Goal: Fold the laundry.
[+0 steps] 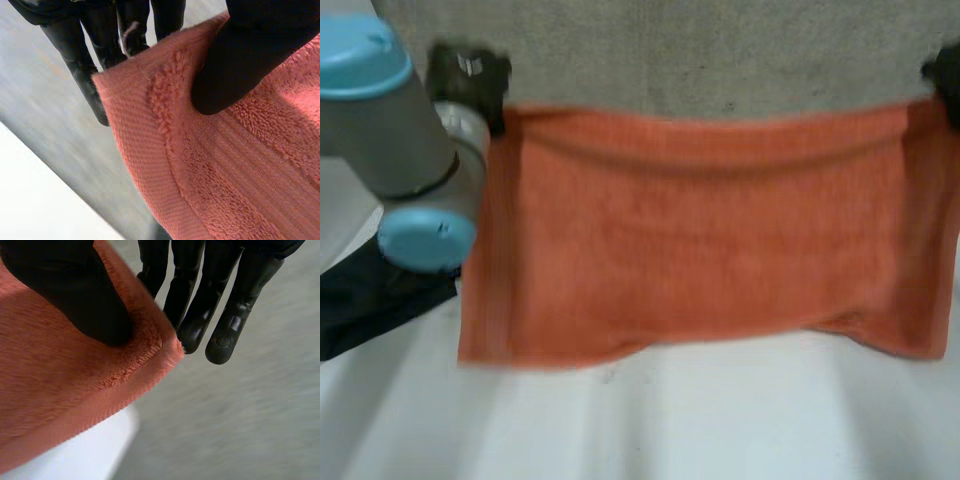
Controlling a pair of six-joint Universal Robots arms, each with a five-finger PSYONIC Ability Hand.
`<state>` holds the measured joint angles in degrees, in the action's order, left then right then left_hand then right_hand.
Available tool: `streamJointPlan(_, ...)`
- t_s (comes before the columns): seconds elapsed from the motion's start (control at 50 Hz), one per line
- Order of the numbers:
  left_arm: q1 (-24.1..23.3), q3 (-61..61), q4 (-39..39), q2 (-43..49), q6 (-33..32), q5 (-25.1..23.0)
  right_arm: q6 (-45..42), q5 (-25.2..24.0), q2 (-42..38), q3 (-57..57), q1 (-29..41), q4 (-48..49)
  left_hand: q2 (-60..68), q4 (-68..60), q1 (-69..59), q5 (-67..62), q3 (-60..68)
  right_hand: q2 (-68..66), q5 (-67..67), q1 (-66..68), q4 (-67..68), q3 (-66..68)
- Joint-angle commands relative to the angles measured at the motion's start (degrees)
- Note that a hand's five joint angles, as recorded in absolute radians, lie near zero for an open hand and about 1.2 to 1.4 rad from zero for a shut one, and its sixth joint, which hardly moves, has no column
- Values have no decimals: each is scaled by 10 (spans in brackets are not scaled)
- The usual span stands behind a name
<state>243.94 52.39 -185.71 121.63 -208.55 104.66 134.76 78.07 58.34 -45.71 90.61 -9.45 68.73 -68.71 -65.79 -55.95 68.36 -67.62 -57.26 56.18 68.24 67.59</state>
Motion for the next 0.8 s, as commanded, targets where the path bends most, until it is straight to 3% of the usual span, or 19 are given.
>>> streamJointPlan(0.02, -7, -75, -177, -17, 1, 5, 112, 15, 36, 33, 5, 263, 113, -113, -142, -141, 116, -124, -127, 238, 118, 124)
streamJointPlan(0.12, -19, -49, -211, -66, 5, 12, 179, 16, 60, 17, 2, 301, 113, -113, -142, -141, 116, -124, -127, 238, 118, 124)
streamJointPlan(0.28, -5, 66, -211, -97, 60, 11, 185, -4, 63, -48, -1, 276, 113, -113, -142, -141, 116, -124, -127, 238, 118, 124)
streamJointPlan(0.42, 7, 205, -213, -94, 71, 6, 179, -83, 43, -147, -3, 262, 113, -113, -142, -141, 116, -124, -127, 238, 118, 124)
streamJointPlan(0.54, 8, 311, -219, -47, 73, 5, 125, -147, -25, -232, -3, 249, 113, -113, -142, -141, 116, -124, -127, 238, 118, 124)
streamJointPlan(0.66, 1, 344, -212, 22, 64, 12, 42, -153, -82, -273, -17, 243, 113, -113, -142, -141, 116, -124, -127, 238, 118, 124)
streamJointPlan(0.8, -1, 404, -182, -18, 52, 12, -24, -147, -58, -300, -52, 103, 113, -113, -142, -141, 116, -124, -127, 238, 118, 124)
